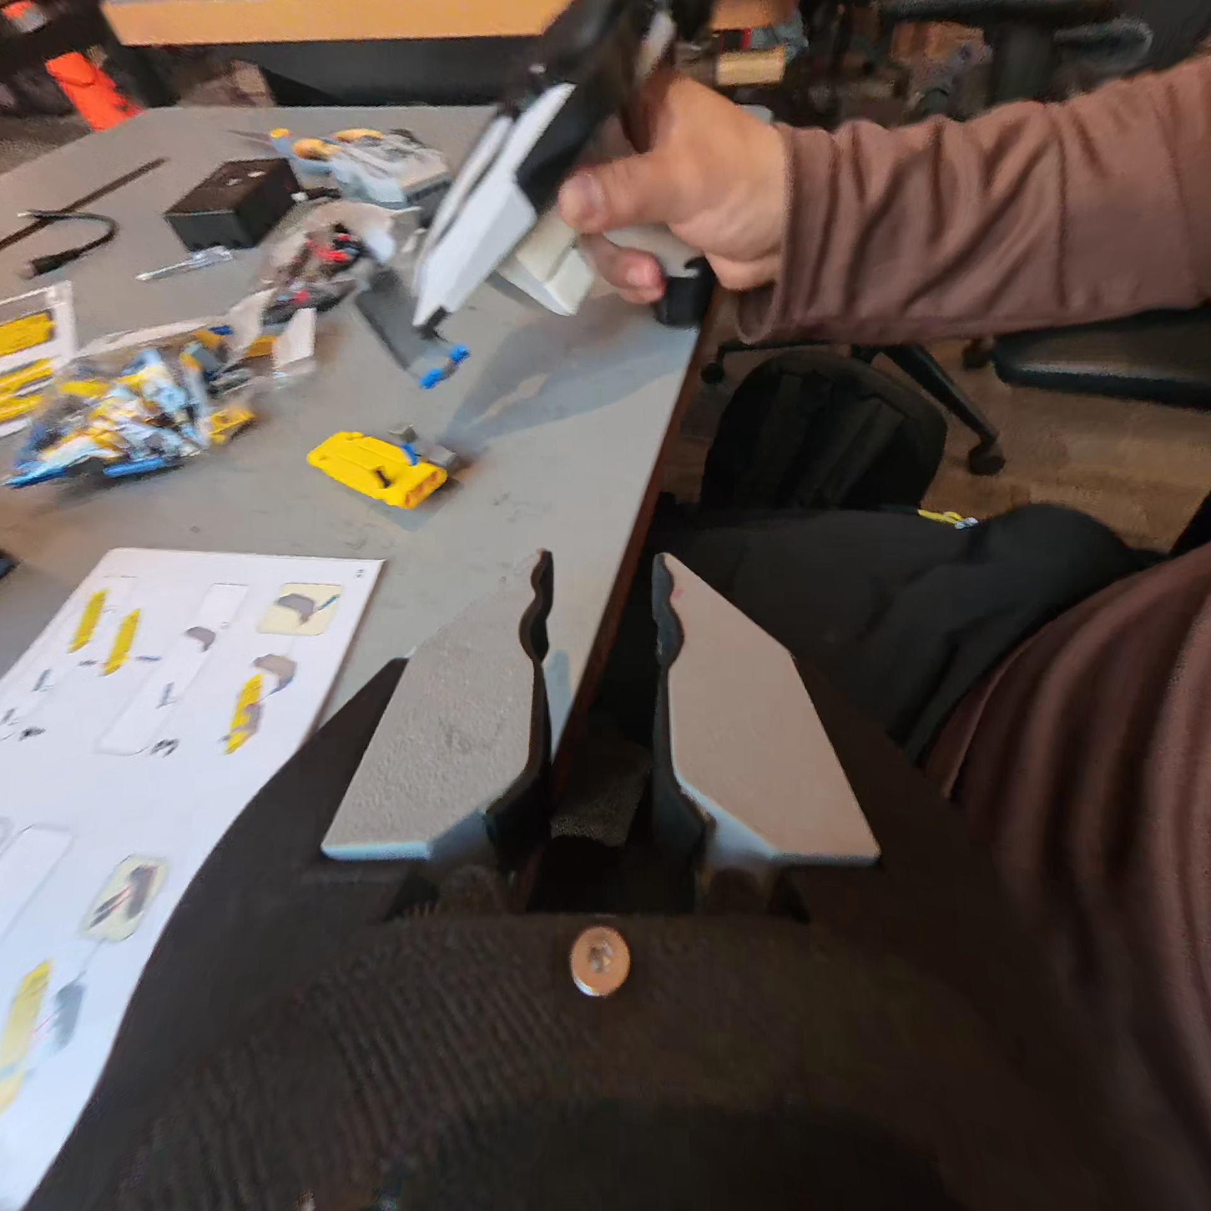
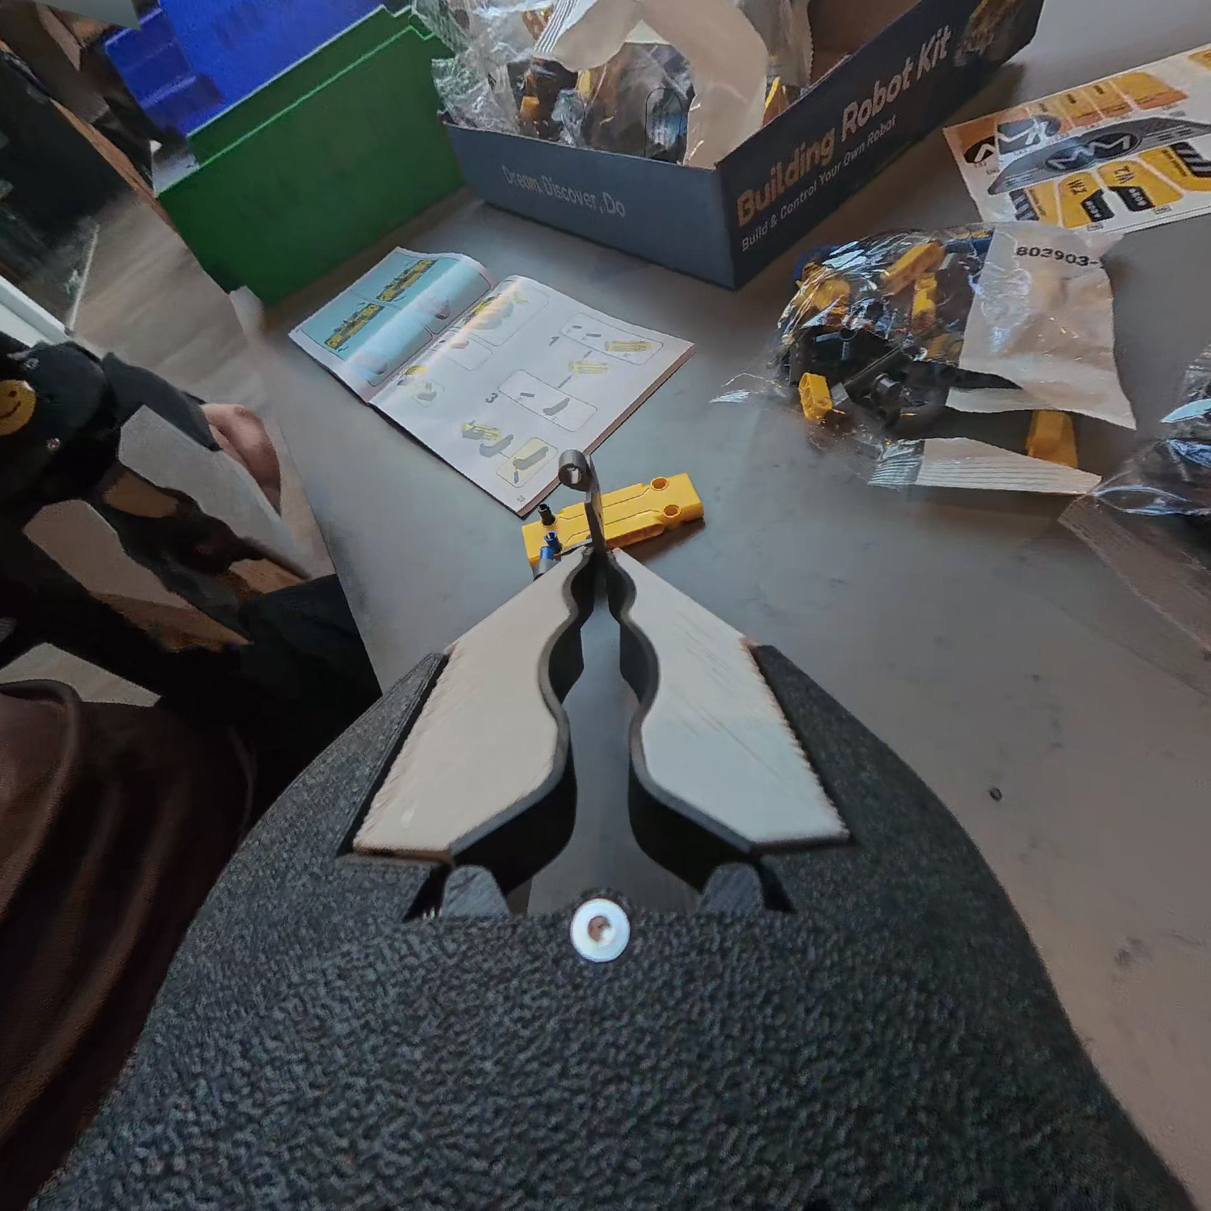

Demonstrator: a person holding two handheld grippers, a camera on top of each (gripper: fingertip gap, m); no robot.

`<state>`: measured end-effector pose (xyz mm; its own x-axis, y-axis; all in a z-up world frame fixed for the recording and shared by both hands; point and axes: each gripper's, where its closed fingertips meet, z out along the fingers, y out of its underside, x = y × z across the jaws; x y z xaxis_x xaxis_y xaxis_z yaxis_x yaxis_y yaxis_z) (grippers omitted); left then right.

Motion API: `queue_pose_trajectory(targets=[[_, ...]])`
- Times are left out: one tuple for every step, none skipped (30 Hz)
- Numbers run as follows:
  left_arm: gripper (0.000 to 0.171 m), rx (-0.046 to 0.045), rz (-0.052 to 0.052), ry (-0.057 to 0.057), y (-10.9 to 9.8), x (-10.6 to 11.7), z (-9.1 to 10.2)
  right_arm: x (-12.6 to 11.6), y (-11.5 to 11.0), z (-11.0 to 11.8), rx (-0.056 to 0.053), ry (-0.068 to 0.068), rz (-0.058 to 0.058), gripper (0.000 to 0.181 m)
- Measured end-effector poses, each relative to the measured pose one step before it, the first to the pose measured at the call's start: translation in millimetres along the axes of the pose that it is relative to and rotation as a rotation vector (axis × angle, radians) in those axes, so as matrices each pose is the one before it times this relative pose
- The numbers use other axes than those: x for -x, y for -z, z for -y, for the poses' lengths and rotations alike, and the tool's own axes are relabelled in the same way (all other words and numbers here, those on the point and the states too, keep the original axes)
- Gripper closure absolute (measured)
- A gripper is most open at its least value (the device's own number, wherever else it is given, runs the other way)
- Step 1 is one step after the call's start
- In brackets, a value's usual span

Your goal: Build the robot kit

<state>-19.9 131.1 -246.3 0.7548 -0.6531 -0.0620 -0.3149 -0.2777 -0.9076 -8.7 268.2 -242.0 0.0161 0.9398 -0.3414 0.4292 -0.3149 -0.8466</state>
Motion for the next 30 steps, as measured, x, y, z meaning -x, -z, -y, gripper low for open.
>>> queue_pose_trajectory(targets=[[0.144,0.00460,0.0230,0.0344,4.52,9.82,1.66,-0.32,0.73,1.06,-0.0078,-0.0104,0.0089,0.179],[0.143,0.00729,0.0225,0.0376,4.06,10.27,0.65,-0.37,0.77,1.16,-0.0079,-0.0098,0.0078,0.179],[0.143,0.00812,0.0167,0.0370,3.48,9.70,0.21,-0.58,0.64,0.90,-0.0064,-0.0092,0.0054,0.179],[0.141,0.00802,0.0055,0.0297,2.79,8.24,0.16,-0.33,0.33,0.53,-0.0033,-0.0075,0.0047,0.179],[0.138,0.00936,0.0000,0.0169,1.99,7.14,0.05,-0.25,-0.09,0.05,0.0001,-0.0049,0.0035,0.179],[0.134,0.01479,0.0063,0.0070,1.12,7.74,-0.34,-0.15,-0.42,-0.16,0.0023,-0.0016,0.0022,0.179],[0.129,0.01950,0.0114,-0.0002,0.07,7.96,-0.62,0.25,-0.68,-0.27,0.0040,0.0015,0.0022,0.179],[0.125,0.02722,0.0105,-0.0021,-0.98,7.19,-0.83,0.25,-0.81,-0.33,0.0049,0.0037,0.0010,0.179],[0.120,0.03290,0.0008,-0.0022,-2.38,4.93,-1.22,0.13,-0.91,-0.40,0.0052,0.0047,-0.0006,0.179],[0.115,0.03528,-0.0094,0.0001,-3.44,2.69,-1.41,-0.05,-1.06,-0.39,0.0057,0.0043,-0.0006,0.179],[0.113,0.03159,-0.0057,0.0036,-3.76,2.57,-1.30,-0.01,-1.02,-0.32,0.0058,0.0024,0.0002,0.179],[0.114,0.02193,0.0012,0.0067,-2.98,3.18,-1.14,-0.38,-0.95,-0.40,0.0058,-0.0007,0.0007,0.179],[0.115,0.01445,-0.0066,0.0027,-2.49,1.47,-1.42,-0.39,-0.89,-0.59,0.0068,-0.0054,0.0030,0.179],[0.115,0.00943,0.0040,0.0050,-1.78,2.97,-1.98,-0.76,-0.57,-0.73,0.0064,-0.0100,0.0029,0.179],[0.113,0.00456,0.0187,0.0083,-0.60,5.27,-2.32,-0.83,-0.11,-0.12,0.0012,-0.0091,0.0013,0.179],[0.111,0.00149,0.0130,0.0083,0.35,4.16,-2.63,-0.36,0.32,0.42,-0.0032,-0.0062,0.0031,0.179],[0.108,0.00260,0.0076,0.0103,1.00,3.06,-2.90,-0.25,0.38,0.36,-0.0034,-0.0055,0.0035,0.179],[0.105,0.00150,0.0092,0.0120,1.21,3.12,-2.46,-0.65,0.14,0.22,-0.0014,-0.0068,0.0009,0.179],[0.102,-0.00501,0.0075,0.0158,0.88,2.56,-1.26,-0.79,-0.20,-0.08,0.0012,-0.0067,0.0006,0.179],[0.098,-0.01034,0.0050,0.0260,0.12,1.73,0.00,-0.50,-0.55,-0.34,0.0037,-0.0050,0.0025,0.179],[0.095,-0.01186,0.0038,0.0377,-1.00,0.92,1.27,-0.75,-0.83,-0.07,0.0039,-0.0035,0.0002,0.179],[0.095,-0.01349,0.0019,0.0436,-1.46,0.21,2.28,-0.99,-0.91,-0.01,0.0039,-0.0026,-0.0027,0.179],[0.099,-0.01602,0.0129,0.0558,-1.55,1.72,3.34,-0.47,-0.87,-0.31,0.0053,-0.0014,-0.0003,0.179],[0.105,-0.00828,0.0195,0.0628,-1.25,3.00,2.53,-0.05,-0.74,-0.53,0.0054,-0.0005,0.0012,0.179],[0.108,-0.00135,0.0003,0.0537,-1.11,0.47,1.60,-0.02,-0.31,-0.27,0.0027,0.0005,-0.0003,0.179],[0.108,-0.00169,-0.0120,0.0507,-0.76,-1.22,1.08,0.11,-0.03,-0.02,-0.0001,0.0015,-0.0007,0.179],[0.108,-0.00641,-0.0141,0.0478,-0.40,-1.20,1.23,0.13,0.13,0.08,-0.0009,0.0012,0.0006,0.179],[0.107,-0.00932,-0.0108,0.0392,0.01,-0.53,1.17,0.13,0.15,0.13,-0.0011,-0.0001,0.0006,0.179],[0.106,-0.01177,-0.0020,0.0300,0.15,0.74,1.21,-0.13,0.13,0.17,-0.0013,-0.0007,0.0001,0.179],[0.106,-0.01014,0.0045,0.0234,0.28,1.63,1.20,0.10,0.09,0.09,-0.0013,-0.0002,0.0006,0.179]])
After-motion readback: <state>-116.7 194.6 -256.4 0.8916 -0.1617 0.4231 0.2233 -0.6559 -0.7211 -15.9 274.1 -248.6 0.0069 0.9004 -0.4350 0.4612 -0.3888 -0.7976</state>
